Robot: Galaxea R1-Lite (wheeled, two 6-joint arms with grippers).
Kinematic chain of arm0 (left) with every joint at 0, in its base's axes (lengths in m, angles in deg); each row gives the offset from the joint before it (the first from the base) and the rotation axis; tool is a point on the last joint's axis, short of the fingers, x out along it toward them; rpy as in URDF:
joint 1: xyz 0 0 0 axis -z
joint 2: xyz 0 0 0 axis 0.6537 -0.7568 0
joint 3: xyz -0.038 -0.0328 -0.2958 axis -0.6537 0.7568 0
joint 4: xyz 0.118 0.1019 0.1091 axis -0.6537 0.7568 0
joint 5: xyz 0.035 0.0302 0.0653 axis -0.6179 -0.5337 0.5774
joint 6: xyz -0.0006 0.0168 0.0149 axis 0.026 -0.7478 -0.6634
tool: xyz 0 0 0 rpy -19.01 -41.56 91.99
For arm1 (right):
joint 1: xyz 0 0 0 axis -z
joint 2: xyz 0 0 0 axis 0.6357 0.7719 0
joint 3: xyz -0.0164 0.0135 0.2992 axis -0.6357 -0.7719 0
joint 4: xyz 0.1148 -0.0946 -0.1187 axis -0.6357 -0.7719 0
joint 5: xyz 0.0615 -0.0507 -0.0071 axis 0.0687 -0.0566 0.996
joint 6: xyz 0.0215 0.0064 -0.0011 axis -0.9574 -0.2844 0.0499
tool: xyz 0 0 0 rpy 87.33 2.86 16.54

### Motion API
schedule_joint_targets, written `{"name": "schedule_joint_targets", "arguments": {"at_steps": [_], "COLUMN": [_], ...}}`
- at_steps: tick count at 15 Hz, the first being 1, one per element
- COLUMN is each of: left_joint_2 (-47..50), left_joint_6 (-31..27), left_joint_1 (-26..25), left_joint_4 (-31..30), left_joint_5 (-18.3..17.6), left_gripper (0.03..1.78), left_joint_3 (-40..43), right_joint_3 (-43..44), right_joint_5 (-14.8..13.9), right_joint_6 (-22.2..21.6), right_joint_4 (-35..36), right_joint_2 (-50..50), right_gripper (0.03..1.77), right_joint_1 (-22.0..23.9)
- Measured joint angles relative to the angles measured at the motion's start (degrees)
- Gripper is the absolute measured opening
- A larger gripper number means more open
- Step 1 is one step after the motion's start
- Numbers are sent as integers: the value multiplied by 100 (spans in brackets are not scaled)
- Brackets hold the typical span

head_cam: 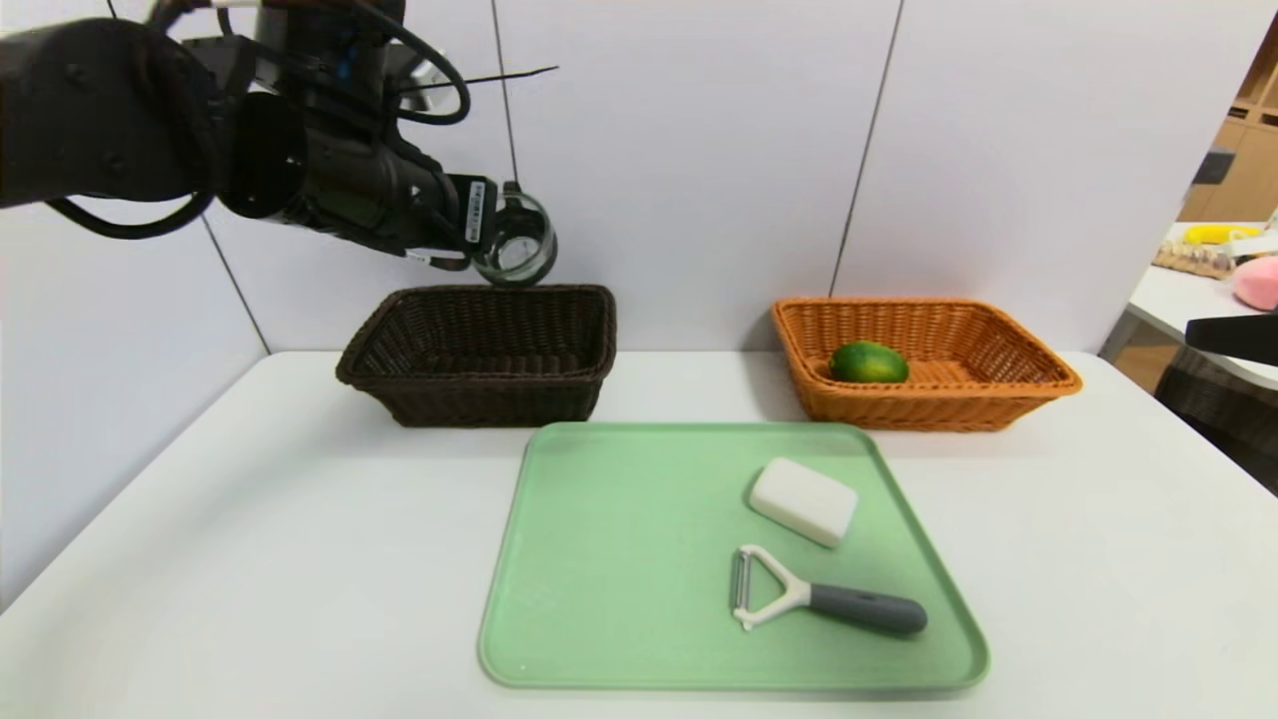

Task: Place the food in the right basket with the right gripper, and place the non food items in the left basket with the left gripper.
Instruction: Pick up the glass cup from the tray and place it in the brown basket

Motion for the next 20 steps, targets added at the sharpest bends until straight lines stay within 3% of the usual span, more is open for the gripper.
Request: {"name": "schedule_joint_targets", "arguments": {"at_steps": [9, 20], "left_joint_2": [-1482, -1714], "left_joint_6": [57, 215], "left_joint_1": [-629, -686], "left_joint_4": [37, 45], "left_joint_5": [-20, -13], "left_gripper": [9, 9], "left_joint_3": [-669, -634], "right_joint_3": [-111, -133], "right_joint_5": [13, 15], "right_joint_6": [-4, -4], "right_joint_4": [2, 2], "right_joint_2": [-134, -127], "right_gripper": [170, 170], "right_joint_1": [118, 121]}}
